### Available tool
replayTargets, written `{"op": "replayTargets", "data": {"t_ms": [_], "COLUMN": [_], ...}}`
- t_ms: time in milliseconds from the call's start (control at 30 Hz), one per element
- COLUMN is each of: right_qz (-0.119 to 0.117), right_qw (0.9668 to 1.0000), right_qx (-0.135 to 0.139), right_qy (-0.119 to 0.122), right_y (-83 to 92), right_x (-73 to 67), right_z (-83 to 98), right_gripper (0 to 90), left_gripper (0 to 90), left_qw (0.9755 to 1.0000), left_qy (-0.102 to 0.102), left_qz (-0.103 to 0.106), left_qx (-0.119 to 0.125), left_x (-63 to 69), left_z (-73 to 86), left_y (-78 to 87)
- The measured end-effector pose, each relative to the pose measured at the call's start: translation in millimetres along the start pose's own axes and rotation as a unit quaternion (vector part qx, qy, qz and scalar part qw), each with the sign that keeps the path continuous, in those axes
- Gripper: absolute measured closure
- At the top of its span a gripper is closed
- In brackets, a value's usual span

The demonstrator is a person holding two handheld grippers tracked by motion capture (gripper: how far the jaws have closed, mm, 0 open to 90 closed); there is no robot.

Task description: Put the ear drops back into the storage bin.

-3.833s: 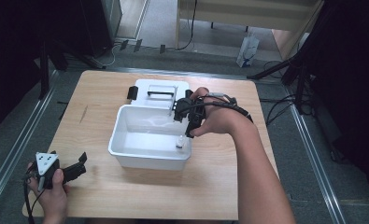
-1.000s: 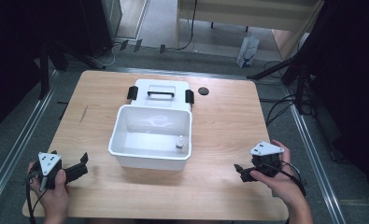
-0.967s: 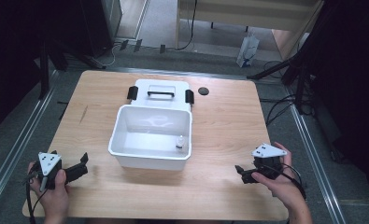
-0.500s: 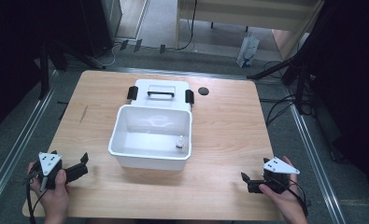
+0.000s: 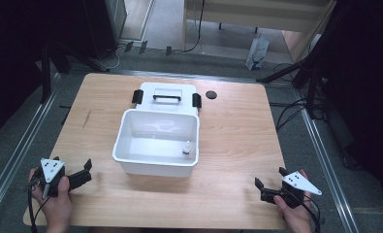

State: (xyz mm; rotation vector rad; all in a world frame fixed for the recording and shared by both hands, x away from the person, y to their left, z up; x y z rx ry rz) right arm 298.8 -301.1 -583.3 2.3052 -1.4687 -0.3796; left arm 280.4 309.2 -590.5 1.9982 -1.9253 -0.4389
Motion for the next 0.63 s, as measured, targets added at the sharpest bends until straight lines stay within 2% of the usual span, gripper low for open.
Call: {"op": "replayTargets", "data": {"t_ms": [67, 133, 233, 300, 367, 467, 633], "right_qz": [0.003, 0.007, 0.001, -0.009, -0.017, -0.015, -0.011], "right_qw": [0.9999, 0.9998, 0.9994, 0.9994, 0.9994, 0.9997, 0.9998], "right_qx": [0.010, 0.019, 0.028, 0.028, 0.024, 0.014, 0.005], "right_qy": [-0.010, -0.008, -0.019, -0.020, -0.019, -0.015, -0.016], "right_y": [-1.6, -1.7, -2.1, -1.9, -2.2, -4.2, -5.5], "right_x": [-0.4, 0.2, 0.3, -0.7, -1.8, -1.8, -2.1], "right_z": [0.6, -1.9, -3.0, -2.8, -2.3, -1.3, -0.2], "right_gripper": [0.0, 0.0, 0.0, 0.0, 0.0, 0.0, 0.0], "left_gripper": [0.0, 0.1, 0.1, 0.1, 0.1, 0.1, 0.1], "left_qw": [1.0000, 1.0000, 1.0000, 1.0000, 0.9999, 0.9998, 0.9998], "left_qy": [0.000, -0.002, -0.003, -0.003, 0.006, 0.013, 0.009], "left_qz": [-0.001, -0.003, -0.006, -0.005, -0.007, -0.012, -0.011], "left_qx": [0.000, 0.001, 0.002, 0.002, 0.005, 0.011, 0.010], "left_x": [0.0, 0.1, 0.6, 0.4, -1.2, -2.8, -2.0], "left_z": [0.0, 0.0, 0.2, 0.8, 1.0, 0.7, 1.2], "left_y": [-0.2, 0.4, 1.1, 2.4, 3.6, 4.7, 5.7]}}
Point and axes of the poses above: each handheld gripper's, and its own axes: y roughly backward along the jaws, z roughly out of its underside, x roughly to its right, the point moved 9 cm from there along -y, roughly forward along the jaws
